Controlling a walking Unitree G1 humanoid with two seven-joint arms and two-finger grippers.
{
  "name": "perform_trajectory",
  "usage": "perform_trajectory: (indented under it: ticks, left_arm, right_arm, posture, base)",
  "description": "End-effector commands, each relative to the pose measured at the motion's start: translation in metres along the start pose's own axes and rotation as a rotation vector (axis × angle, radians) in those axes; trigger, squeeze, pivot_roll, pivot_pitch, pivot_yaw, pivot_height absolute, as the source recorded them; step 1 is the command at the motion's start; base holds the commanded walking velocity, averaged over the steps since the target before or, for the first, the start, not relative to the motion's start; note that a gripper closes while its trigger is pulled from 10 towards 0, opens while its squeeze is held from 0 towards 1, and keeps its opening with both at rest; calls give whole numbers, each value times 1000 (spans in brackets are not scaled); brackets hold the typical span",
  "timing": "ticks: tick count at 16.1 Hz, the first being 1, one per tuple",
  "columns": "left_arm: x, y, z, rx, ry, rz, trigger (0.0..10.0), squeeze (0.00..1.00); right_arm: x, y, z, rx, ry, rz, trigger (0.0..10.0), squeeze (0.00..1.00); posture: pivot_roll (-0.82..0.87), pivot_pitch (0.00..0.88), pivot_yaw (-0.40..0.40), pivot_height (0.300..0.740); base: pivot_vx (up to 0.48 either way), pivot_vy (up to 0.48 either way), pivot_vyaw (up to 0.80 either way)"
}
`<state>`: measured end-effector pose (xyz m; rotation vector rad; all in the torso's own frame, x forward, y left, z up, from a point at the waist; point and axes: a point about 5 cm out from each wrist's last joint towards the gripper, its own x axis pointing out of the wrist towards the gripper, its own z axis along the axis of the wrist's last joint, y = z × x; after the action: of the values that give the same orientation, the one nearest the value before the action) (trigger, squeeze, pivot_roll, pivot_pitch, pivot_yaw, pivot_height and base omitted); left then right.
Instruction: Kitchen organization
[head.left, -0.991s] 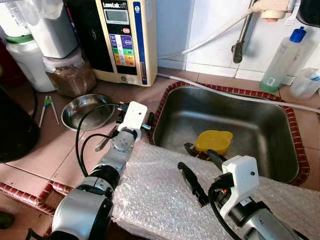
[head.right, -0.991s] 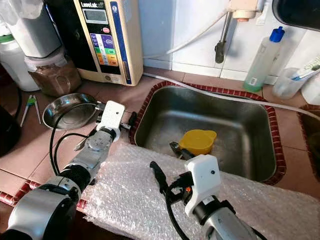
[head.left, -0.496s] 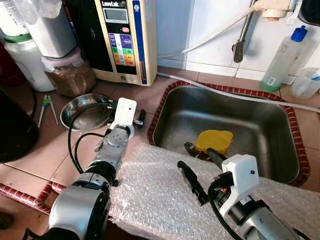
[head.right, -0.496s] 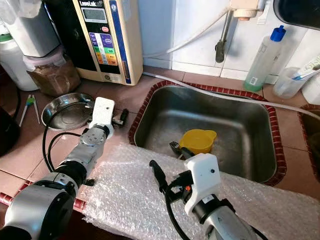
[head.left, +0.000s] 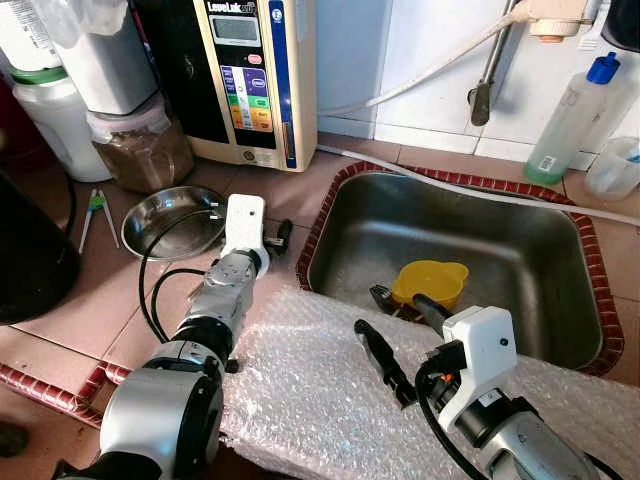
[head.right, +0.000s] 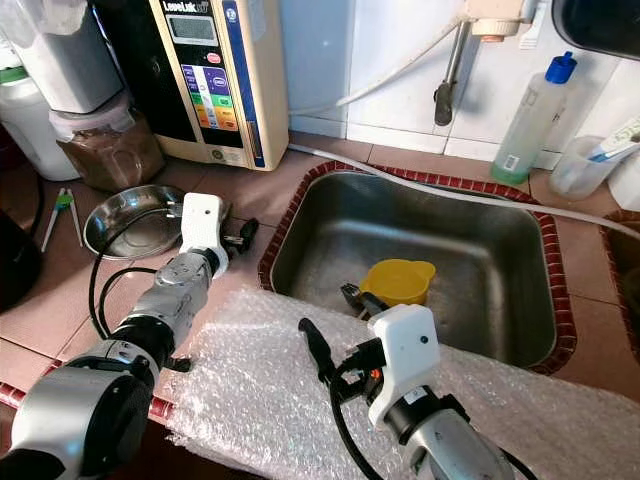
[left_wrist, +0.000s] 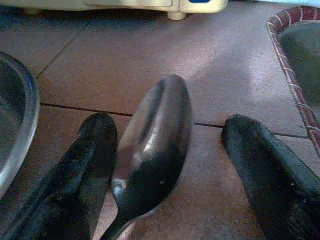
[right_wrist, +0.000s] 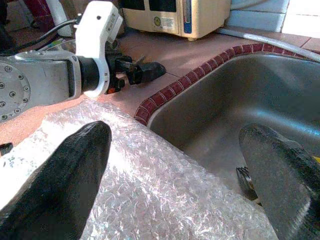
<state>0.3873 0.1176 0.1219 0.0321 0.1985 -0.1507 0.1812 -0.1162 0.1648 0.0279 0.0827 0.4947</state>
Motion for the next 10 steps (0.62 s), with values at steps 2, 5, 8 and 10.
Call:
perform_trajectory:
  ticks: [2, 5, 8, 10]
  left_arm:
    - [-4, -2, -22, -8, 106, -17, 0, 0]
    - [-4, -3, -22, -22, 104, -32, 0, 0]
    - [-4, -7, -23, -52, 106, -74, 0, 0]
    - [-4, -8, -22, -61, 99, -87, 0, 0]
  right_arm:
    - [1, 0, 0, 2, 3, 4, 10000, 0]
    - [1, 0, 0, 1, 2, 4, 10000, 0]
    - [2, -2, 0, -1, 2, 5, 10000, 0]
    - [3, -2, 0, -2, 0, 6, 10000, 0]
  posture:
    - [-151, 108, 70, 740]
    - [-150, 107, 69, 740]
    - [-148, 105, 69, 740]
    - [-148, 103, 70, 740]
  base:
    - [0, 0, 0]
    - [0, 0, 0]
    - [0, 0, 0]
    - [0, 0, 0]
